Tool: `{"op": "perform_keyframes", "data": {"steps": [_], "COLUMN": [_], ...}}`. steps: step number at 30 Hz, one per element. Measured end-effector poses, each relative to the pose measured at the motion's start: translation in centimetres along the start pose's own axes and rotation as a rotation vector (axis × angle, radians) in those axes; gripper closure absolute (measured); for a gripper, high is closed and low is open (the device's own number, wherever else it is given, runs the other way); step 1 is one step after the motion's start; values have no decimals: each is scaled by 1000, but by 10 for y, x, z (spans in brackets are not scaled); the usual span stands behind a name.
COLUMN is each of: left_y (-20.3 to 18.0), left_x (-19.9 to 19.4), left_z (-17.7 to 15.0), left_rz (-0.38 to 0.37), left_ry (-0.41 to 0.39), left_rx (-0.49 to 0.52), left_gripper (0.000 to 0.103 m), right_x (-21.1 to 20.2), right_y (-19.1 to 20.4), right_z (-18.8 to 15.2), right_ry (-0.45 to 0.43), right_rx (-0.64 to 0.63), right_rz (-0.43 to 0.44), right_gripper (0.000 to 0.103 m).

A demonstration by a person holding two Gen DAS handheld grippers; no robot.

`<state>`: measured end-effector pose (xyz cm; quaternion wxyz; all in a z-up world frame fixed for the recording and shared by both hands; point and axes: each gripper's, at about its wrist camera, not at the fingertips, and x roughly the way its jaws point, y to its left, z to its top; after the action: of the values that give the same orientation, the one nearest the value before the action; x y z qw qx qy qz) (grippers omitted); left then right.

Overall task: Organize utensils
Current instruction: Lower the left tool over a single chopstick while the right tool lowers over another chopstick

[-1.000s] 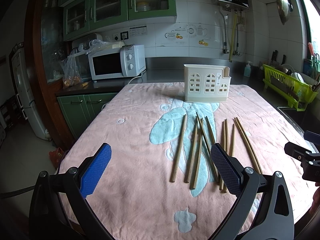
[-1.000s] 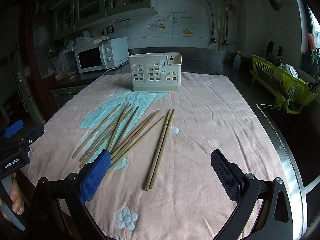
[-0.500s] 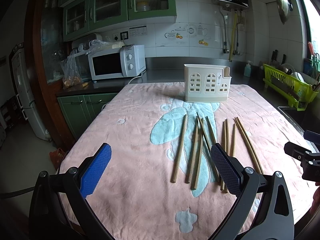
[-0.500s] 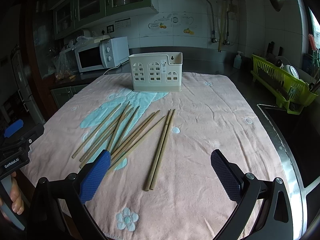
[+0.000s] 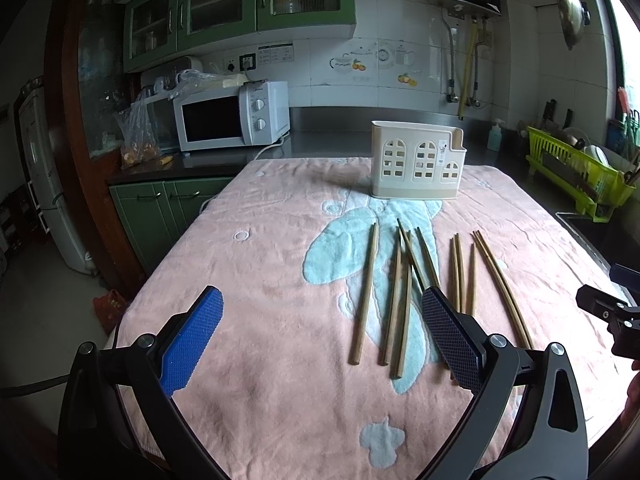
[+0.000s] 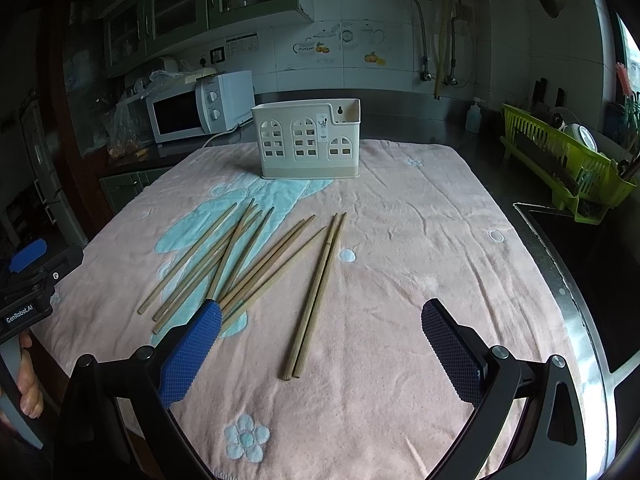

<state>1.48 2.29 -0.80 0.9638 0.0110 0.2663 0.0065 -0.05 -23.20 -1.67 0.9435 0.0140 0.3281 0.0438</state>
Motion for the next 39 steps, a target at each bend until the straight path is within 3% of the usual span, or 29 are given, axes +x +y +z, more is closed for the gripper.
{"op": "perform_keyframes", "data": {"steps": [6, 10, 12, 14, 17, 21, 28, 39], "left_y": [7, 8, 2, -4, -11, -17, -26, -29], "left_x": [30, 53, 62, 70, 82, 99, 119, 140], "left_z": [-7, -14, -18, -21, -23, -24, -22, -22], "left_rz": [-29, -104, -127, -157, -207, -217, -241, -243], "left_ry": [80, 145, 168, 189, 223, 262, 298, 337], "left_rx": [7, -6, 15, 37, 54, 92, 141, 154], "left_gripper": [27, 38, 46, 47, 61, 74, 83, 90], "right_x": [9, 17, 21, 26, 33, 41, 53, 66], "right_y": [-3, -4, -4, -5, -5, -7, -8, -6], "right_z": [-7, -8, -8, -9, -11, -12, -12, -13], "right_ry": [24, 39, 45, 57, 71, 87, 110, 135], "right_rx": [-1, -1, -4, -5, 1, 10, 20, 23], "right_rz": [-13, -20, -24, -22, -18, -14, -9, 1], "right_gripper": [6, 6, 6, 6, 7, 7, 7, 8]}}
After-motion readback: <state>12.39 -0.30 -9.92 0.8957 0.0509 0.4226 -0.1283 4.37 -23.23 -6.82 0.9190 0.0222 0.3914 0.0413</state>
